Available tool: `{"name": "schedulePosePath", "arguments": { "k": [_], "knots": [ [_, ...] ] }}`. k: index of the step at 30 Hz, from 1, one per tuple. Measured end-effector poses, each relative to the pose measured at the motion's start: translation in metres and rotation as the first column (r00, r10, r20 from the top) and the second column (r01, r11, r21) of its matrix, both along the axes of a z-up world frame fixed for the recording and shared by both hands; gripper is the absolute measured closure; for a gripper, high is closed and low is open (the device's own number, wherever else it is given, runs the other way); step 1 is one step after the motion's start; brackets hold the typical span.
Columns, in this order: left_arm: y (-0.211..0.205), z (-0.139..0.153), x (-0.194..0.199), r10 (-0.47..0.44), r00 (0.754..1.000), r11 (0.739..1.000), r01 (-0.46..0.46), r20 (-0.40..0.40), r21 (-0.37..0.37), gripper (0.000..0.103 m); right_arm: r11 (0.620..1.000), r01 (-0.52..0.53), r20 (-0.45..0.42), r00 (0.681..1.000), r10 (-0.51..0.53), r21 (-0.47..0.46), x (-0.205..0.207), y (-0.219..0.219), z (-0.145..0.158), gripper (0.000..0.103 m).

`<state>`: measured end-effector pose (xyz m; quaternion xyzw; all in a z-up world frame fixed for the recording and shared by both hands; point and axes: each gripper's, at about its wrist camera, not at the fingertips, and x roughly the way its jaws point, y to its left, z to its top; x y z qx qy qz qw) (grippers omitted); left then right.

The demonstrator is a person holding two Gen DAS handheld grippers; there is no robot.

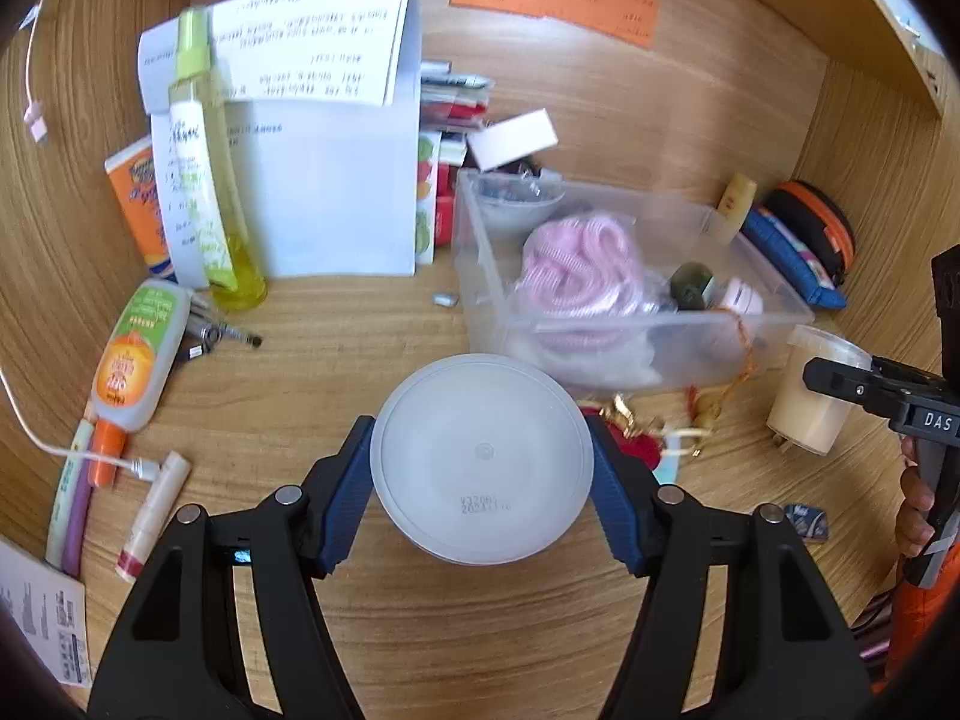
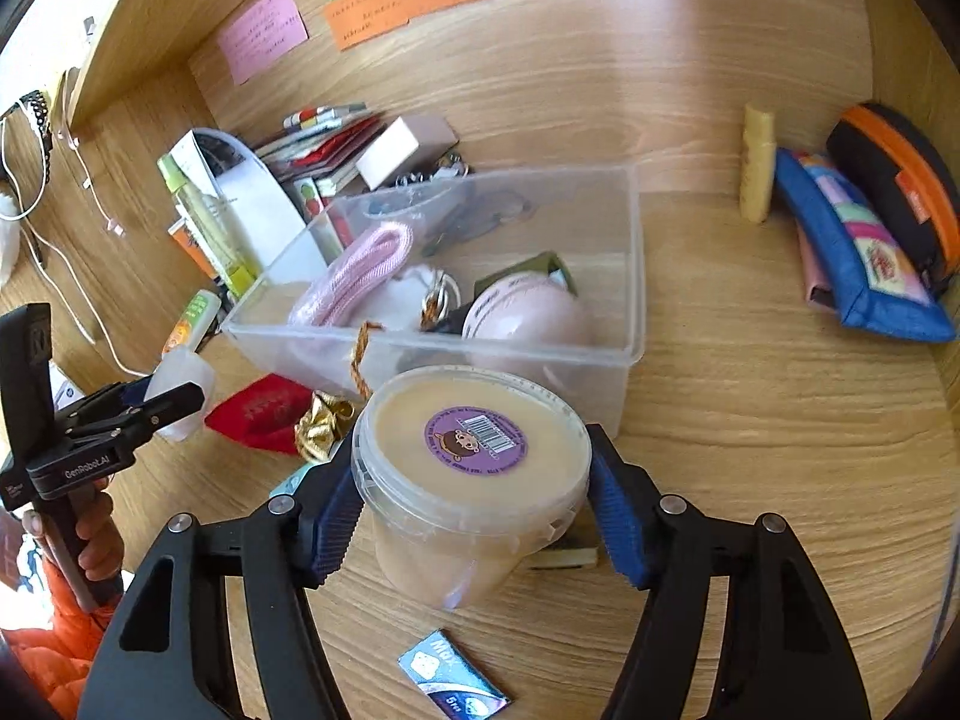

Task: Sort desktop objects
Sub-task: 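Carry the white lid with the left gripper while the right gripper carries the tub over the clear box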

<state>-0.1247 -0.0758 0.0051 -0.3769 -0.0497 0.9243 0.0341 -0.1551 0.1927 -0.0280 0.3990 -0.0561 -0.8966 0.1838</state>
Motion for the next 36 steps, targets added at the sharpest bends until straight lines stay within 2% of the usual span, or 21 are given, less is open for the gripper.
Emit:
{"name": "schedulePosePath", "arguments": {
  "k": [11,17,29,36],
  "knots": [
    [0.01,0.032,-0.012,-0.011,0.995,1.0,0.011,-0.096,-0.001,0.037,1.0,0.001,-0.106,0.994,-0.003,-0.023,-0.001,0.005,0.036,0.038],
    [0.018,0.045,-0.027,-0.031,0.992,0.999,0.031,-0.122,-0.008,0.037,1.0,0.004,-0.149,0.989,-0.003,0.007,-0.005,0.003,0.047,0.038],
    [0.031,0.058,-0.064,-0.066,0.988,0.998,0.069,-0.142,0.014,0.037,1.0,-0.003,-0.177,0.984,0.003,-0.004,-0.029,-0.001,0.06,0.038],
    [0.041,0.065,-0.087,-0.07,0.987,0.997,0.074,-0.144,0.023,0.037,0.998,-0.062,-0.16,0.985,0.063,0.015,-0.052,-0.026,0.059,0.038]
  ]
}}
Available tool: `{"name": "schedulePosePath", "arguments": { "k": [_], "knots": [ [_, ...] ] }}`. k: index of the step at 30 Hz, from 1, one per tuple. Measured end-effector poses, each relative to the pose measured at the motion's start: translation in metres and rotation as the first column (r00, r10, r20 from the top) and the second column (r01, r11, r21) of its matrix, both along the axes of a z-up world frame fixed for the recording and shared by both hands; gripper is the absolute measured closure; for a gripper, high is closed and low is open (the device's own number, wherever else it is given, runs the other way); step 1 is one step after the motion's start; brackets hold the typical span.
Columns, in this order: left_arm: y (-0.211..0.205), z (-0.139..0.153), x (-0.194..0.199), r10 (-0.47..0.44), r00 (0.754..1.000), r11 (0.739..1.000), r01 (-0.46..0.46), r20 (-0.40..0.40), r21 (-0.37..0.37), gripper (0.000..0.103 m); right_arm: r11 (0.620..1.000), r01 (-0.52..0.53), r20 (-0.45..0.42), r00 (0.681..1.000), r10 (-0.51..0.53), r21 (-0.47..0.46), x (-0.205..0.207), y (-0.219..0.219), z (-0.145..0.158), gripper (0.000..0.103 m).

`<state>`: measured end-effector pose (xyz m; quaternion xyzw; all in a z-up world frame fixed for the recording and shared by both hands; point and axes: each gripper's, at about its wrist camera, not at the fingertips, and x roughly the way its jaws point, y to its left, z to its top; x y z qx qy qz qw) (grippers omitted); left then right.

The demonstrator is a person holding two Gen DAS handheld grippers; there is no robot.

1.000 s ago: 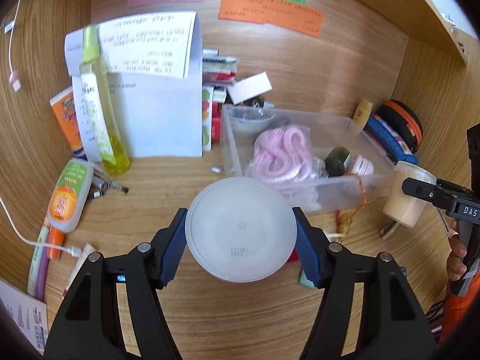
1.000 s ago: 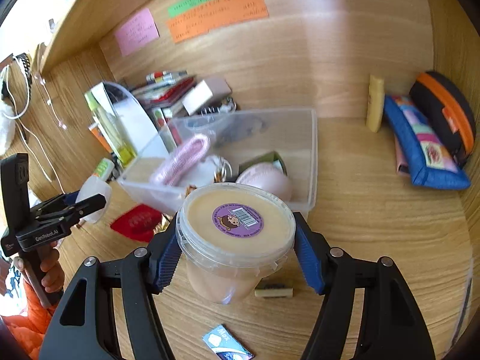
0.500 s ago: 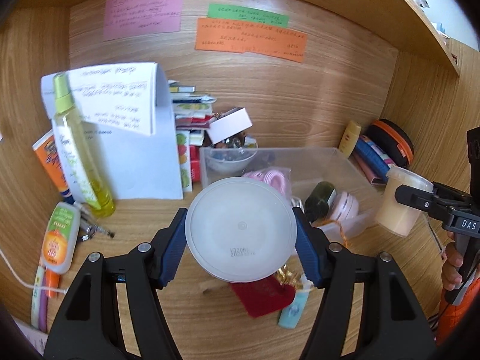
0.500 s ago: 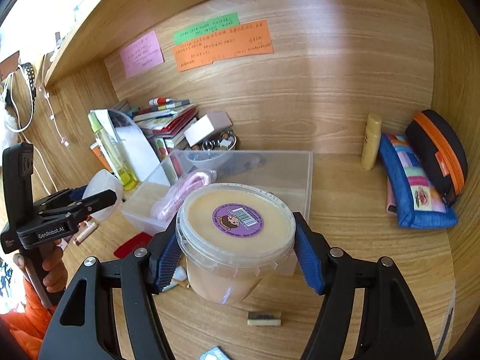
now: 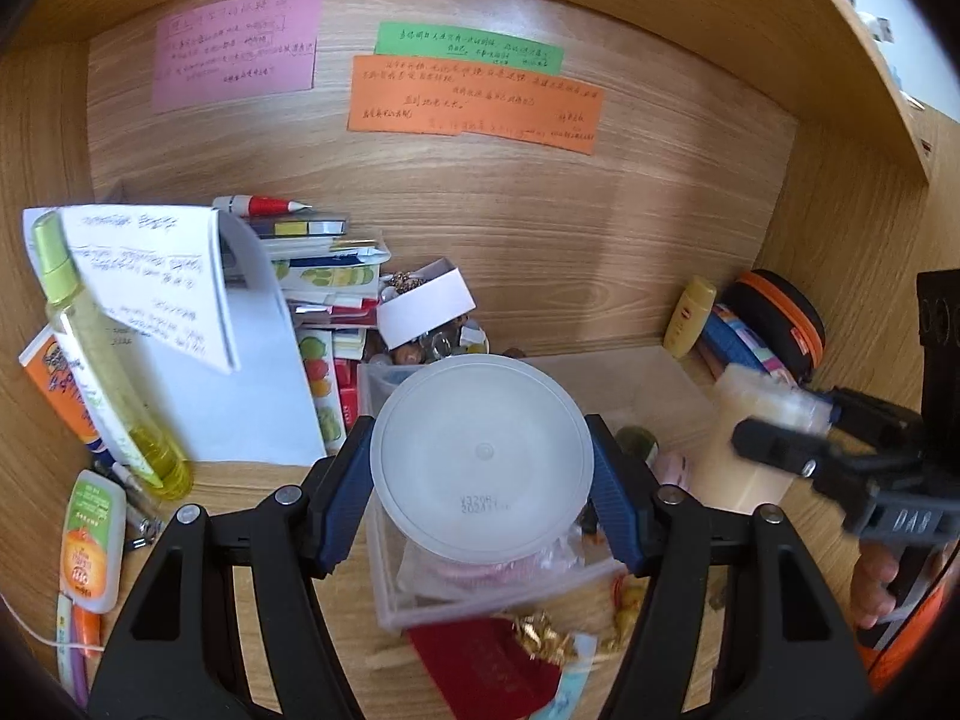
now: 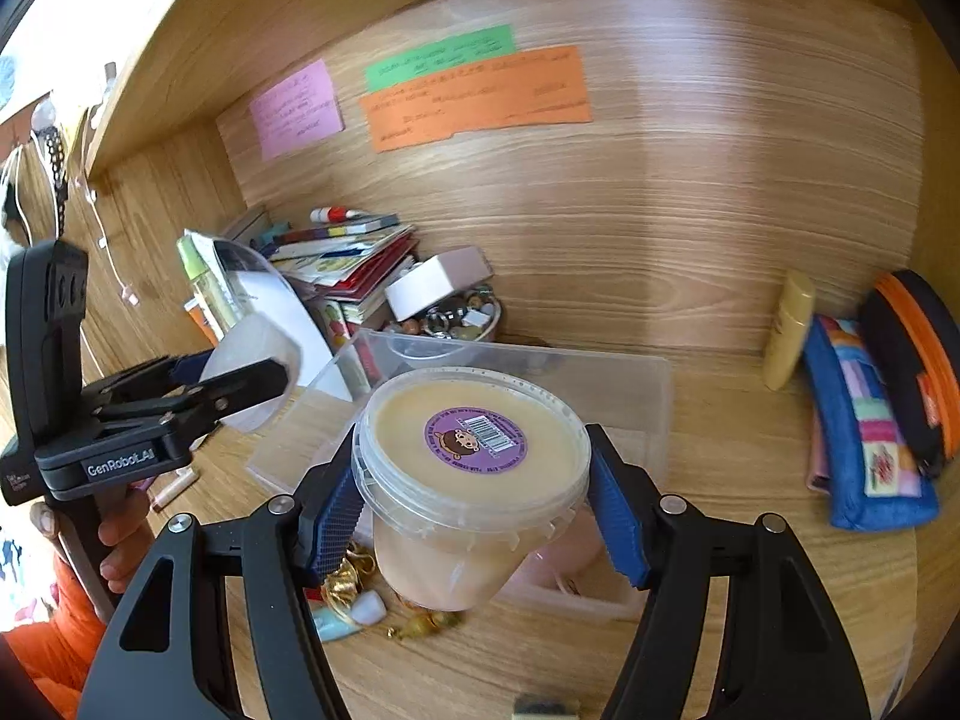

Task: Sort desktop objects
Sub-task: 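Carry the white lid with the left gripper while the right gripper carries the tub over the clear box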

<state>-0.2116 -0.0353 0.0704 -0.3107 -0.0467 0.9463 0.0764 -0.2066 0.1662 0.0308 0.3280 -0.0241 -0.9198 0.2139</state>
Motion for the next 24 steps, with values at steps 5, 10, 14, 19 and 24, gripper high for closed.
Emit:
{"name": "schedulePosePath", "arguments": {
  "k": [5,10,14,19,24],
  "knots": [
    [0.001,-0.003,-0.019,0.004,1.0,1.0,-0.004,0.019,0.005,0.037,0.999,-0.03,0.025,0.999,0.029,0.041,-0.017,-0.019,-0.009,0.038],
    [-0.009,-0.022,-0.036,0.027,0.996,0.999,-0.031,0.082,0.043,0.037,0.998,-0.055,0.076,0.996,0.054,0.005,-0.031,-0.027,-0.027,0.038],
    [-0.012,-0.035,-0.044,0.026,0.993,0.998,-0.032,0.117,0.052,0.037,0.998,-0.056,0.095,0.994,0.055,0.01,-0.038,-0.031,-0.036,0.038],
    [-0.007,-0.049,-0.05,0.014,0.988,0.999,-0.02,0.155,0.04,0.037,0.998,-0.056,0.097,0.994,0.053,0.025,-0.041,-0.03,-0.041,0.038],
    [0.003,-0.056,-0.049,0.008,0.986,1.0,-0.007,0.164,-0.007,0.037,0.998,-0.047,0.117,0.992,0.042,0.041,-0.046,-0.029,-0.049,0.038]
  ]
}}
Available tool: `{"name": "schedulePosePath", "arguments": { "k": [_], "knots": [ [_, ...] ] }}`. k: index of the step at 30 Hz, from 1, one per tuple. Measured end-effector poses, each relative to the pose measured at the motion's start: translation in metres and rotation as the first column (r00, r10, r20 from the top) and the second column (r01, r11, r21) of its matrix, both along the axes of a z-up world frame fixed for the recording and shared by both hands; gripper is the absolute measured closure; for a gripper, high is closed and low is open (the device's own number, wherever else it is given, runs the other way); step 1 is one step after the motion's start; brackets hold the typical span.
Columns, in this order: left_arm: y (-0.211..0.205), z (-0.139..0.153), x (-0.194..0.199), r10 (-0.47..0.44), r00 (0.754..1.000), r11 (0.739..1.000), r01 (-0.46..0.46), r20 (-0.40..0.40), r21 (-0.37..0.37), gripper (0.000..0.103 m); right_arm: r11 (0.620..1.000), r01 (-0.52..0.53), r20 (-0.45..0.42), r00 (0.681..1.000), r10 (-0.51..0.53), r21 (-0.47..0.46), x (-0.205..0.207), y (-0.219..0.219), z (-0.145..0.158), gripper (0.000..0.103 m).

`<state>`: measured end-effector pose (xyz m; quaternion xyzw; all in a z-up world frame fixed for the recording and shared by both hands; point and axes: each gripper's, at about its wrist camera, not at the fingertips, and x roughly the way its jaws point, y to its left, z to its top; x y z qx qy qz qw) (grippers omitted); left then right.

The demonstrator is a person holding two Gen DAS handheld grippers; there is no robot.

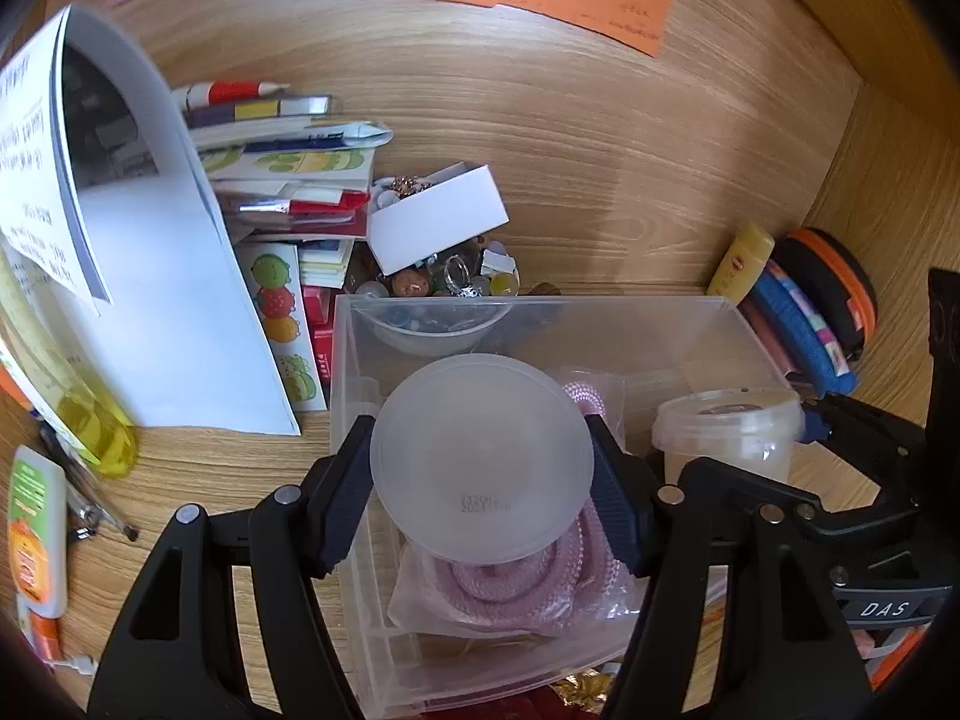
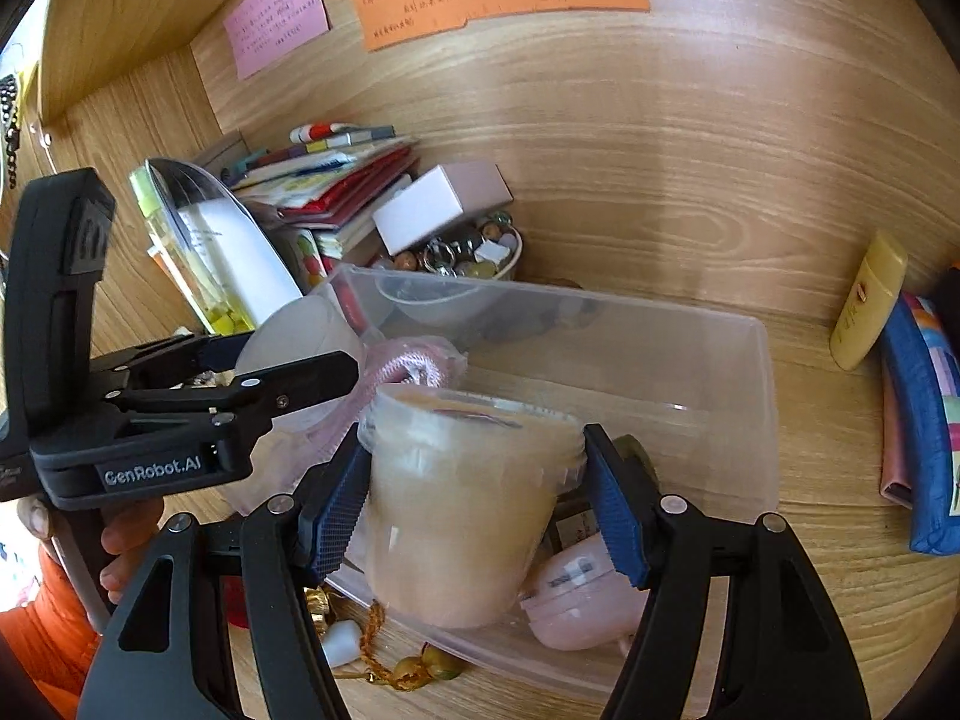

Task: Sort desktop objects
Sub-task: 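Carry the white lid with the left gripper while the right gripper carries the tub over the clear box, then lower the lid into the clear box and open the left gripper while the right gripper releases the tub there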

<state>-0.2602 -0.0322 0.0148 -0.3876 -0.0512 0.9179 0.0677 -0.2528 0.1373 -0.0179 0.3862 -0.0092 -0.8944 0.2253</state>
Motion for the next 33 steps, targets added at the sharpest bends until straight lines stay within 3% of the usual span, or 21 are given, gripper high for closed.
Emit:
{"name": "schedulePosePath", "arguments": {
  "k": [6,13,17,21,31,33],
  "knots": [
    [0.005,0.0,0.003,-0.01,1.0,1.0,0.01,-0.004,-0.024,0.037,1.0,0.001,0.032,0.999,-0.002,0.017,-0.005,-0.001,-0.01,0.038],
    [0.002,0.006,0.009,0.001,0.999,1.0,-0.002,-0.042,-0.024,0.037,0.995,-0.012,-0.008,1.0,0.013,0.098,-0.001,-0.013,-0.015,0.038],
    [0.004,0.01,0.014,-0.008,0.998,0.999,0.006,-0.064,-0.036,0.036,0.994,-0.025,-0.055,0.998,0.031,0.108,0.008,-0.016,-0.007,0.037],
    [0.009,0.016,0.019,-0.015,0.995,0.998,0.01,-0.094,-0.056,0.035,0.991,-0.016,-0.115,0.993,0.032,0.136,0.015,-0.017,0.0,0.024],
    [0.005,0.035,0.038,0.003,0.988,0.998,-0.013,-0.152,-0.065,0.034,0.992,0.015,-0.126,0.992,0.001,0.128,0.024,-0.008,0.019,0.024],
    [0.001,0.04,0.045,0.002,0.987,0.999,-0.01,-0.161,-0.048,0.03,0.992,0.022,-0.134,0.991,-0.005,0.124,0.031,-0.003,0.026,0.023]
  ]
}}
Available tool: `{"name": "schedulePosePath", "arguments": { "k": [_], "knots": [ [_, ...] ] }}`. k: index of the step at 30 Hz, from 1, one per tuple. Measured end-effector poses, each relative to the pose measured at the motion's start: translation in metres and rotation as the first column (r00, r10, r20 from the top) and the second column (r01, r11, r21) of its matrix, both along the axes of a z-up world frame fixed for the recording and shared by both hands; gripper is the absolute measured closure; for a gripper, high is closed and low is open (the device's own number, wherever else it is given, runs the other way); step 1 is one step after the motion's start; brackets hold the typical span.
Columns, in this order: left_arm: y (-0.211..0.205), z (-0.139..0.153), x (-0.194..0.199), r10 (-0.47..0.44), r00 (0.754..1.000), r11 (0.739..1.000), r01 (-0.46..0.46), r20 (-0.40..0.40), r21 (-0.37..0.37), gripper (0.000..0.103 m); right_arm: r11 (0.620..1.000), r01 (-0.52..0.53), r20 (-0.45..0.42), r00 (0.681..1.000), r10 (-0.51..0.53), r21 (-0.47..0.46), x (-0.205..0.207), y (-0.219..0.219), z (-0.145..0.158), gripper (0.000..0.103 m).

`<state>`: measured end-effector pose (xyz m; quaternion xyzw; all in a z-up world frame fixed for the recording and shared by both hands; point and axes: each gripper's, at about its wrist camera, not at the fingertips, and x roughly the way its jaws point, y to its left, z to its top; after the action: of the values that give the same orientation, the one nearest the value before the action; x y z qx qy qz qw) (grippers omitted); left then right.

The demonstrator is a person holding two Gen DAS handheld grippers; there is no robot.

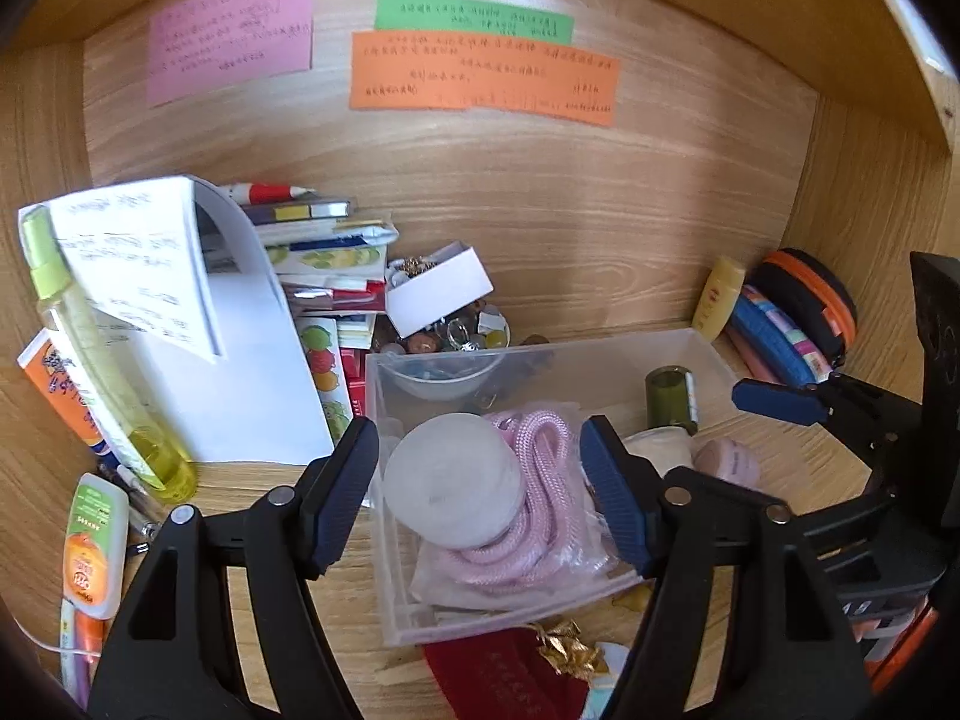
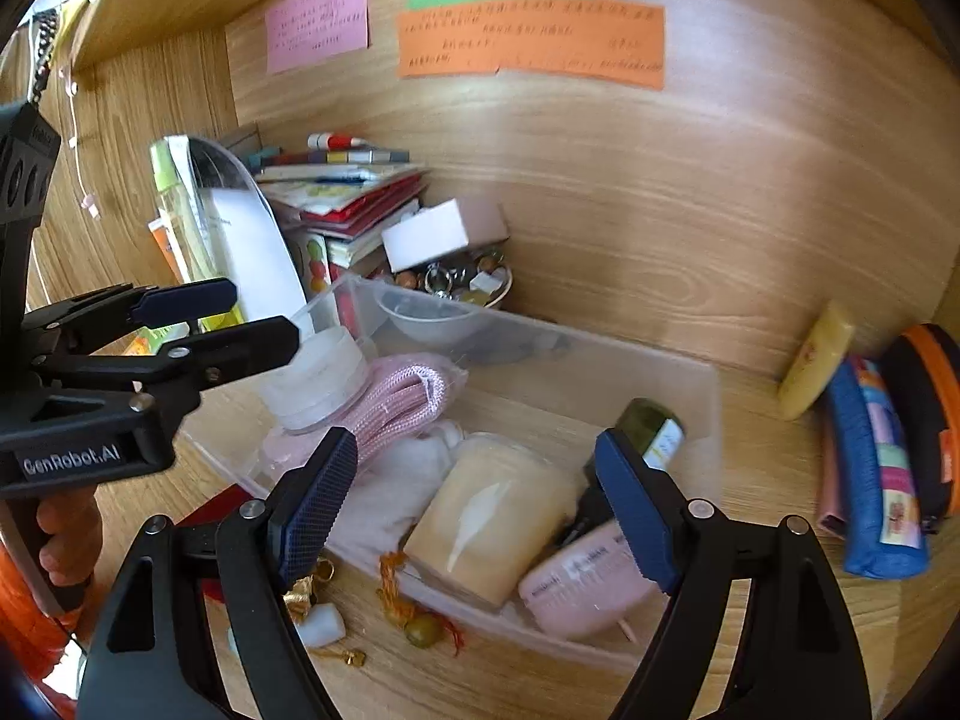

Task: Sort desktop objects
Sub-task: 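Lower the lid into the clear box and open the left gripper while the right gripper releases the tub there, then raise both grippers out of the clear box and pull them back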

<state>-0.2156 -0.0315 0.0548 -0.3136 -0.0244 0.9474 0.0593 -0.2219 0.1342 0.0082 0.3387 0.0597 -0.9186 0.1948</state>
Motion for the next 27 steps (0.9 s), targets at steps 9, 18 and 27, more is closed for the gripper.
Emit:
{"name": "schedulePosePath", "arguments": {
  "k": [9,18,27],
  "knots": [
    [-0.01,0.006,0.025,0.014,1.0,1.0,-0.014,-0.015,0.009,0.023,0.999,0.03,-0.025,0.999,-0.031,-0.027,0.038,0.016,0.012,0.02],
    [-0.01,-0.01,0.04,0.017,1.0,1.0,-0.016,0.027,-0.025,0.021,0.995,0.092,-0.028,0.995,-0.091,0.038,0.067,0.033,0.003,0.018],
    [-0.024,-0.038,0.052,0.031,0.992,0.999,-0.026,0.124,-0.044,0.021,0.989,0.138,0.029,0.99,-0.139,0.046,0.078,0.048,-0.019,0.018]
  ]
}}
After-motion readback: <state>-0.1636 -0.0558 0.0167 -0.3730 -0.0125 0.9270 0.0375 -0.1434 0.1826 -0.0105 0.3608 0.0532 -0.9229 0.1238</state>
